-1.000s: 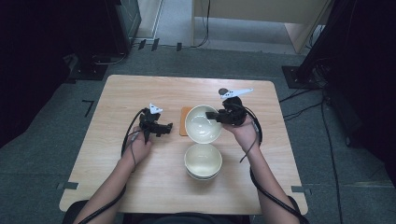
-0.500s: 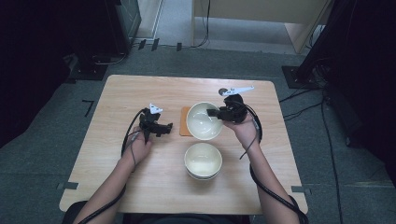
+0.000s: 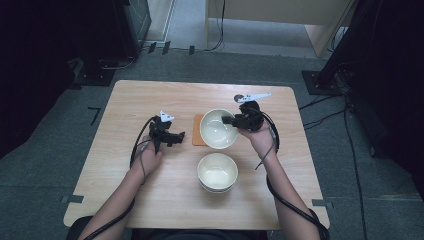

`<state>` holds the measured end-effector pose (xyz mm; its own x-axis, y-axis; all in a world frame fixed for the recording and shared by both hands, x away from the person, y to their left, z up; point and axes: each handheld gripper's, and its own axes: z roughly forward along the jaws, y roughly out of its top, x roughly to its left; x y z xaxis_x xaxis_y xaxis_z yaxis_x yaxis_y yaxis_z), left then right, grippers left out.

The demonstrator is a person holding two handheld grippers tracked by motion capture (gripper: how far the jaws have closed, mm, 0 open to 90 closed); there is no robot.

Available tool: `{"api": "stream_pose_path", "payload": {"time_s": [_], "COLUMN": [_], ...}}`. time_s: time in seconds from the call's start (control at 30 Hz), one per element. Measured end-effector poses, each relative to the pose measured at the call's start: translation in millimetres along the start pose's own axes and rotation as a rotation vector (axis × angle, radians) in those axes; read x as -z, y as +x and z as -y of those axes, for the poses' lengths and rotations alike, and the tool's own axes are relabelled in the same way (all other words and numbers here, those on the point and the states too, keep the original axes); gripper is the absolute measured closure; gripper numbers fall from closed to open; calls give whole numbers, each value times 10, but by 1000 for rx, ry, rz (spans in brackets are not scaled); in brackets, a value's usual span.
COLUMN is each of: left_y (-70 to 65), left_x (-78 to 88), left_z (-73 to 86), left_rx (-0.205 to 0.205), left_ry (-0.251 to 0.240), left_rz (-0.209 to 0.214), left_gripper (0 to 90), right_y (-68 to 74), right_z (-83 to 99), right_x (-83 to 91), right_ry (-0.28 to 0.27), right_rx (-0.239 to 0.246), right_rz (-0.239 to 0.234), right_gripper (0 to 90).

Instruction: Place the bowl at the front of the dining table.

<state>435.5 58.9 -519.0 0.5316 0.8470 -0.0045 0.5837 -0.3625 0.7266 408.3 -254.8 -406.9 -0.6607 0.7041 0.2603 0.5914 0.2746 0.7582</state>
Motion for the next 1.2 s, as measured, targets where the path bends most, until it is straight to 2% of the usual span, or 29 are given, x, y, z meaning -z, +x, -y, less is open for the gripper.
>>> {"api": "stream_pose_path", "payload": {"time_s": [1.2], "left_y": [-2], "left_x": [2], "left_z": [4], "left_rx": [5], "left_ry": [-2], "left_rz": [-7], "left_gripper": [107], "right_y": [-147], "right_z": [110], "right_x": [-289], "right_ry": [40], "right_rx": [-26], "right_rz": [29], "right_gripper": [812]}}
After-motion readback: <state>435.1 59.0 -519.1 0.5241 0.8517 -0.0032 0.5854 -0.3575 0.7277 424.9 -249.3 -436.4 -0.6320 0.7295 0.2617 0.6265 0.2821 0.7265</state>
